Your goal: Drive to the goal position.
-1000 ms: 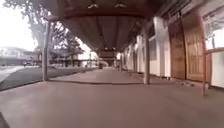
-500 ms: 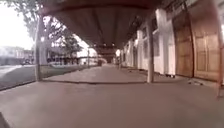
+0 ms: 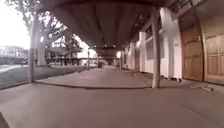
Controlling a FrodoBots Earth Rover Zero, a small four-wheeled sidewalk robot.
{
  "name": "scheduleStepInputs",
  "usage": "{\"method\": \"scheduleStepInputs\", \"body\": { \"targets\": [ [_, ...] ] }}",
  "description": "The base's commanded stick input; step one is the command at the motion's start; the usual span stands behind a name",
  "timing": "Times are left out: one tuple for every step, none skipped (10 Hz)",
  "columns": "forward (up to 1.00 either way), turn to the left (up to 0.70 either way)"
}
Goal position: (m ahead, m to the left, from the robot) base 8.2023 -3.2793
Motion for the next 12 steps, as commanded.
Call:
{"method": "scheduleStepInputs", "body": {
  "targets": [
    [0.85,0.0],
    [0.85,0.0],
    [0.85,0.0],
    [0.85,0.0],
    [0.85,0.0],
    [0.85,0.0],
    [0.85,0.0],
    [0.85,0.0],
    [0.85,0.0],
    [0.85,0.0],
    [0.85,0.0],
    [0.85,0.0]
  ]
}}
